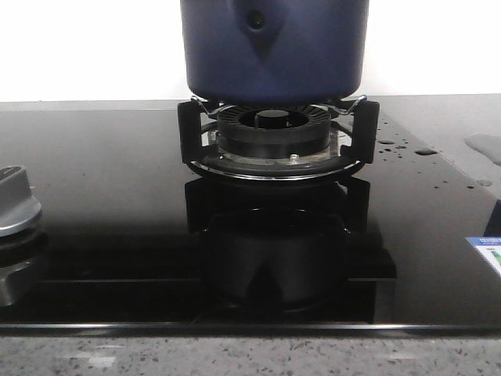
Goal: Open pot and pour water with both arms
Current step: 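Grasp the light-blue ribbed cup with the right gripper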
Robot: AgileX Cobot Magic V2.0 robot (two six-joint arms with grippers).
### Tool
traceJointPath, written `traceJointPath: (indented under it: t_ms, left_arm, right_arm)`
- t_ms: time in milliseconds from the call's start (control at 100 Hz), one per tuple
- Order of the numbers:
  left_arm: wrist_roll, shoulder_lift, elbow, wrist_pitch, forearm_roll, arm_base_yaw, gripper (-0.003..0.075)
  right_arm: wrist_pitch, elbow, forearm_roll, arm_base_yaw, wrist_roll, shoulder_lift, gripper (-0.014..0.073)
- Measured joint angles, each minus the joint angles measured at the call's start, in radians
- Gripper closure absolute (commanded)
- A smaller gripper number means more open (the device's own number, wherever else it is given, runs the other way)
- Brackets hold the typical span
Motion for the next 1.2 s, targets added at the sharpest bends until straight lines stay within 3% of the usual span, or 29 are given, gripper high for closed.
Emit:
traceJointPath:
  t_ms: [120,490,790,1200]
  left_arm:
    - [-0.034,-0.051,0.000,0.035,0.000,0.026,0.0482]
    - [-0.061,-0.140,-0.007,0.098,0.032,0.035,0.0482]
    - [-0.062,-0.140,-0.007,0.101,0.059,0.035,0.0482]
    - [-0.063,-0.140,-0.007,0.104,0.083,0.035,0.0482]
  right_arm:
    - [-0.049,0.031,-0.059,-0.036,0.000,0.030,0.0008]
    - [-0.206,0.125,-0.063,-0.088,0.016,0.279,0.0008]
    - [-0.275,0.125,0.057,-0.088,0.016,0.452,0.0008]
    - [-0.432,0.125,0.077,0.010,0.019,0.577,0.0008]
